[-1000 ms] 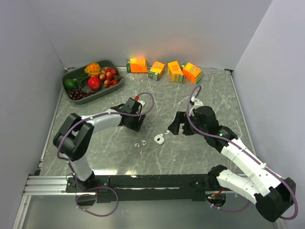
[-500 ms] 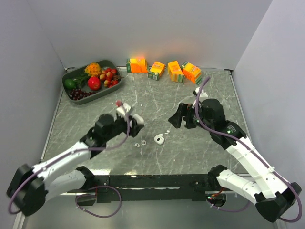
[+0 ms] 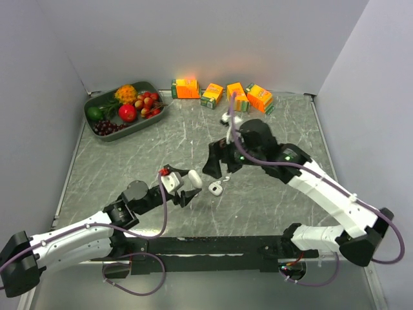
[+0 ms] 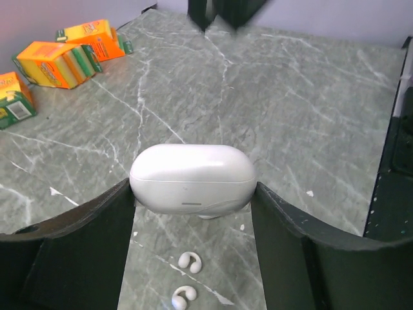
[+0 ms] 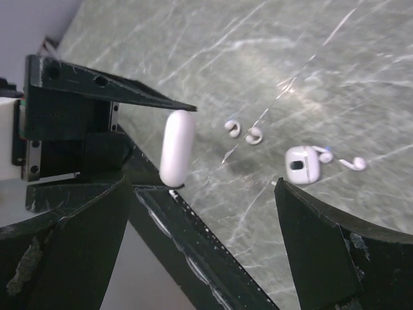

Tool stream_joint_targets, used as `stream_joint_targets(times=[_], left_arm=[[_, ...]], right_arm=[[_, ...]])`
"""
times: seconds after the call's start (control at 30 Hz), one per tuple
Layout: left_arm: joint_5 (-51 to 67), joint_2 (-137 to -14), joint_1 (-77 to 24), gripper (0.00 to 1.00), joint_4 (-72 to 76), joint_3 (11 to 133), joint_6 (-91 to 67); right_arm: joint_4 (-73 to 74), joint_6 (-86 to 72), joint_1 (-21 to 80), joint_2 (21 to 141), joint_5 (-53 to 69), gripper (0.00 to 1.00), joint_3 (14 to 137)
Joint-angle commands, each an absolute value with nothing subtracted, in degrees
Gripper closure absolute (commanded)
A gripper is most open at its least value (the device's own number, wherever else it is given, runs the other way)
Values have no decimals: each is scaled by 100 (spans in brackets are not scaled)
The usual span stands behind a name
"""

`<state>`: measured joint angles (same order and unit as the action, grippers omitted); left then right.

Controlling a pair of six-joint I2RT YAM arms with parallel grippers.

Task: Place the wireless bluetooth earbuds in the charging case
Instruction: Open the charging case.

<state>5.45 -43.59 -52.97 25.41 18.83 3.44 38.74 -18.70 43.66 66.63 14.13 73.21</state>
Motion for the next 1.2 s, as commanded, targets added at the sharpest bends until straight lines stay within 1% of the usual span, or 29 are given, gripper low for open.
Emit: stream_joint_targets(times=[0.0,0.17,0.5,0.77,1.17], left_arm=[[18,-4333,-5572,99,2655,1933,949],[-316,-4333,-5792,99,2566,1977,1046],[-413,-4298,-5941,99,2435,2021,958],[-395,-4263,-5994,99,2408,2092,914],[-527,-4078,-6214,99,2268,2057,835]], right_arm=[[4123,-1705,4649,6882,1274,0,7392],[3885,-1810,4763,7031,1301,0,7260],[3305,-2048,4922,7347,1591,0,7154],[3340,-2022,4966,7673,1485,0,7269],[3358,-2030,4975,7972,1705,1,7260]])
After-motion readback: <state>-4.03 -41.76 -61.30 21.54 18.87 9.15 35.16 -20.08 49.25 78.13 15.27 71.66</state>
